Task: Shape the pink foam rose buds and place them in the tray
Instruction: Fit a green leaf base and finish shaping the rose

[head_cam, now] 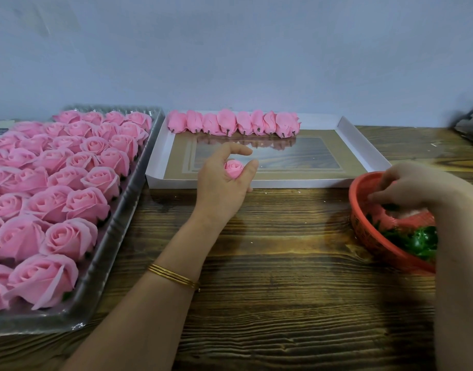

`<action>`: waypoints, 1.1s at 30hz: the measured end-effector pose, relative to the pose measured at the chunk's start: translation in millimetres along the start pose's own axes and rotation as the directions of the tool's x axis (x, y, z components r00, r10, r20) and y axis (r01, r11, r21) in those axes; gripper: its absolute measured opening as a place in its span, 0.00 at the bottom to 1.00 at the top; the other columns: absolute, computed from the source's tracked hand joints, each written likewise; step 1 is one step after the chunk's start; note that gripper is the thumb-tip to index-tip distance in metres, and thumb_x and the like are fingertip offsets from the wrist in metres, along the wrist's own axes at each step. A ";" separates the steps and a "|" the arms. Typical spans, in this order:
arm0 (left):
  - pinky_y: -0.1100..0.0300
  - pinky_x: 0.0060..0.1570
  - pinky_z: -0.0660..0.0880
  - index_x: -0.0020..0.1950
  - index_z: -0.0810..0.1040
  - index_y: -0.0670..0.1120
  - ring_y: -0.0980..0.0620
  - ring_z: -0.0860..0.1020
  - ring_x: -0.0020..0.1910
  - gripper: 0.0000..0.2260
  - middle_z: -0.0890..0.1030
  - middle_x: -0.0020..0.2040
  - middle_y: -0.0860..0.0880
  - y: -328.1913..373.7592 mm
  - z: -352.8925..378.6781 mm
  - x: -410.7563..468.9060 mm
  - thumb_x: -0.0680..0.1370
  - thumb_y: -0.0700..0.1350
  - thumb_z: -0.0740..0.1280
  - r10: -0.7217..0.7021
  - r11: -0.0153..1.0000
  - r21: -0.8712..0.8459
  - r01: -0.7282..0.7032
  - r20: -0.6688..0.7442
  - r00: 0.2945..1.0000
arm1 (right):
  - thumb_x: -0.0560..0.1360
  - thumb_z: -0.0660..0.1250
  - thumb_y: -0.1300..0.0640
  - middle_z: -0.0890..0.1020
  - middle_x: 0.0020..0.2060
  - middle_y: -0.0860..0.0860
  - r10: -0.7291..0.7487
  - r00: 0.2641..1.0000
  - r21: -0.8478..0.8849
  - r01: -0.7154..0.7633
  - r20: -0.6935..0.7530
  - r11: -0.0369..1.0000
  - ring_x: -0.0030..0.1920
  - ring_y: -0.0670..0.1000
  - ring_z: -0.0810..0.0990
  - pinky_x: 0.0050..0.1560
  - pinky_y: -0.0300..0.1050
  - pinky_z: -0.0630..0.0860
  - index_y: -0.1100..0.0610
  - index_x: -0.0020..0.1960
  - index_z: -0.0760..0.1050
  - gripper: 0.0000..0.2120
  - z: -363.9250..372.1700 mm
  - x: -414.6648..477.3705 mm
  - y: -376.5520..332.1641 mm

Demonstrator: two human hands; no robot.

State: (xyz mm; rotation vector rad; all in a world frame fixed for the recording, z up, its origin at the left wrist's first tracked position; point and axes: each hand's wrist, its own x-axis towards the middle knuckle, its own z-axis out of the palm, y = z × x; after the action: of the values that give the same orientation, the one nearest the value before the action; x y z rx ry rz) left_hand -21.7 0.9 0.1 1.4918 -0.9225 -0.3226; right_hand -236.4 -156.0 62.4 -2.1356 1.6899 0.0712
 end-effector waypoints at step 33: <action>0.68 0.35 0.77 0.48 0.75 0.56 0.59 0.80 0.30 0.08 0.77 0.57 0.55 2.2 0.9 0.2 0.78 0.43 0.70 -0.019 1.000 0.010 0.019 -0.021 1.000 | 0.72 0.63 0.73 0.84 0.32 0.55 -0.429 0.882 0.390 0.471 -0.195 0.791 0.27 0.49 0.83 0.29 0.39 0.78 0.54 0.35 0.79 0.17 44.0 -36.1 -86.3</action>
State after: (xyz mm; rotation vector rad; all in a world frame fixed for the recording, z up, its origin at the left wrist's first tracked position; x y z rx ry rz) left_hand -22.9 0.4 2.0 1.5115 -0.8951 -0.3154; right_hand -155.2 -92.1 57.5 -2.1485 1.0580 -0.5070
